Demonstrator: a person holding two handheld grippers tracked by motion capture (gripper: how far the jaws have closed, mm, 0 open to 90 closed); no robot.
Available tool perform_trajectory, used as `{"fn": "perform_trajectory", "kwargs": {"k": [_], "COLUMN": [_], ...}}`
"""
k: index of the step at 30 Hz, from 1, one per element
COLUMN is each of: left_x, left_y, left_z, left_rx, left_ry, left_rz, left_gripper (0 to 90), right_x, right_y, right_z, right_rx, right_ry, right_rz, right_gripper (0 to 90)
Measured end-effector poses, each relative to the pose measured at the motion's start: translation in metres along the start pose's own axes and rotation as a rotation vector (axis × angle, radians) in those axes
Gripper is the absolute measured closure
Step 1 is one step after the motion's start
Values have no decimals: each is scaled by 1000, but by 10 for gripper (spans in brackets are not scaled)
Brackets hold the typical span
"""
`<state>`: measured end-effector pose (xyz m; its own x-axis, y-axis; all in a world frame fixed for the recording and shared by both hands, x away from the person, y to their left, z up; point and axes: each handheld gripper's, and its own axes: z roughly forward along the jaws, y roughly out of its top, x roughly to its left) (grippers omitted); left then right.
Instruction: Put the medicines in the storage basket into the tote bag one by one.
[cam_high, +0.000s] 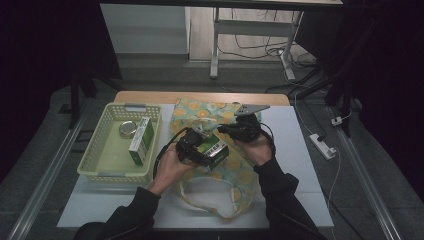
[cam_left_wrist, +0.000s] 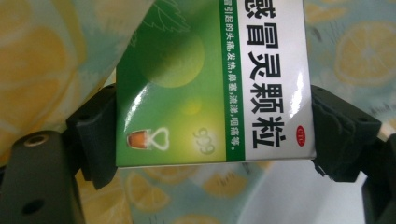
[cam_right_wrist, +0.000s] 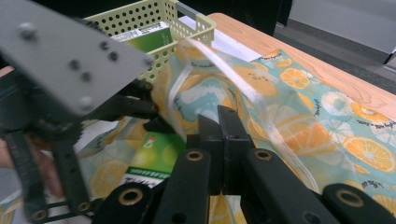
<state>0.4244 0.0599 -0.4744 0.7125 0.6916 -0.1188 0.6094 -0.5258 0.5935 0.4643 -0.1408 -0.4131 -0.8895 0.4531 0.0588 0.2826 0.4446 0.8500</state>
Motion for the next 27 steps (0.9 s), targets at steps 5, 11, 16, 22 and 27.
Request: {"fn": "perform_trajectory", "kwargs": {"k": [5,11,16,22,27], "left_x": [8,19,28,37,41], "left_y": [7,10,12,15,19], "left_z": [6,13,17,21,26], "left_rx": [-8,-10,-28,-51,-78], "left_ry": [34,60,90,115,126], "left_rz": [-22,-54,-86,-111,-117], "left_gripper": [167,166,165,164,158], "right_x": [-1,-2,-3,-5,-6], "right_y": [-1,-2,-3,-4,-6], "right_z": [0,1,2,3,5], "right_rx": [2,9,14,19,28], "right_ry": [0,0,-3,-6,-7], "right_rz": [4,6,9,13,14], "right_gripper": [900,900,900,900,900]}}
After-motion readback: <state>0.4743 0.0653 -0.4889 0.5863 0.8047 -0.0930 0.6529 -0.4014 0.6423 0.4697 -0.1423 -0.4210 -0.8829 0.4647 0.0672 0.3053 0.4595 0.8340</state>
